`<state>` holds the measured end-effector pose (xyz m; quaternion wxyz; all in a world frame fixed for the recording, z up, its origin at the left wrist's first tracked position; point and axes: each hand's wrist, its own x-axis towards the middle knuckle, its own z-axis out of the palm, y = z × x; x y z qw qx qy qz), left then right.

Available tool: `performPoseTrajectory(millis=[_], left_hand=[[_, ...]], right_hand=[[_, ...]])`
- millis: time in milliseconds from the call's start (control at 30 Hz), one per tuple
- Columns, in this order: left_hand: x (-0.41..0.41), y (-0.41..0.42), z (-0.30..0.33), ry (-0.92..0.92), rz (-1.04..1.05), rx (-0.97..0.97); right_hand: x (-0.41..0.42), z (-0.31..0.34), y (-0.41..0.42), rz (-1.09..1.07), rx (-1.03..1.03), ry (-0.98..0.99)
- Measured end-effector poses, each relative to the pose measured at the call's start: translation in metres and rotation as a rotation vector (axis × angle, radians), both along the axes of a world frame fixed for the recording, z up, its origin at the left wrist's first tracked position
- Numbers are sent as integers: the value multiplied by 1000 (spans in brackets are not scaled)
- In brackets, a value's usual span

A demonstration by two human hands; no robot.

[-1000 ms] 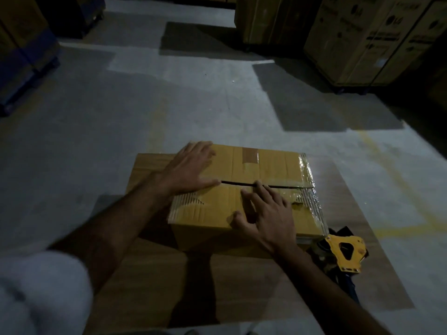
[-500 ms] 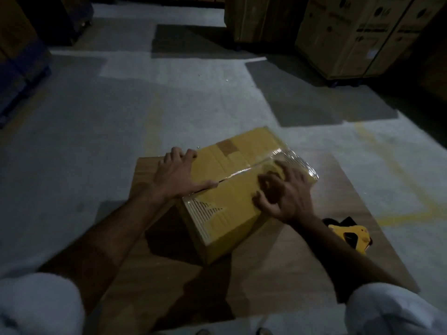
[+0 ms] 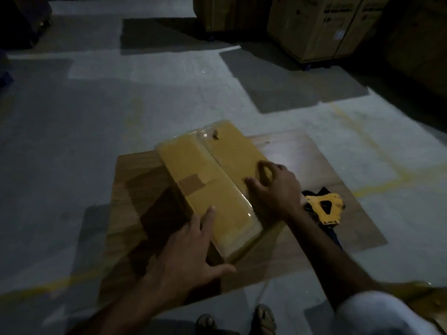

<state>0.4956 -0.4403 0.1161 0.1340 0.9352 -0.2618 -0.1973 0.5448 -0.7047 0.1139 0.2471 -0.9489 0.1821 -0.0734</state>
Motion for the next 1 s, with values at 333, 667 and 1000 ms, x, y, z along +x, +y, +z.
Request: performPoseTrajectory(millis=[333, 667, 1000], left_hand=[[27, -92, 13, -445, -663, -191], [24, -169, -17, -390, -392, -83], [41, -206, -13, -264, -172, -230]], right_hand=[[-45, -12, -32, -257, 56, -34], [-36, -14, -78, 93, 627, -151], [-65, -61, -103, -129, 653, -317]])
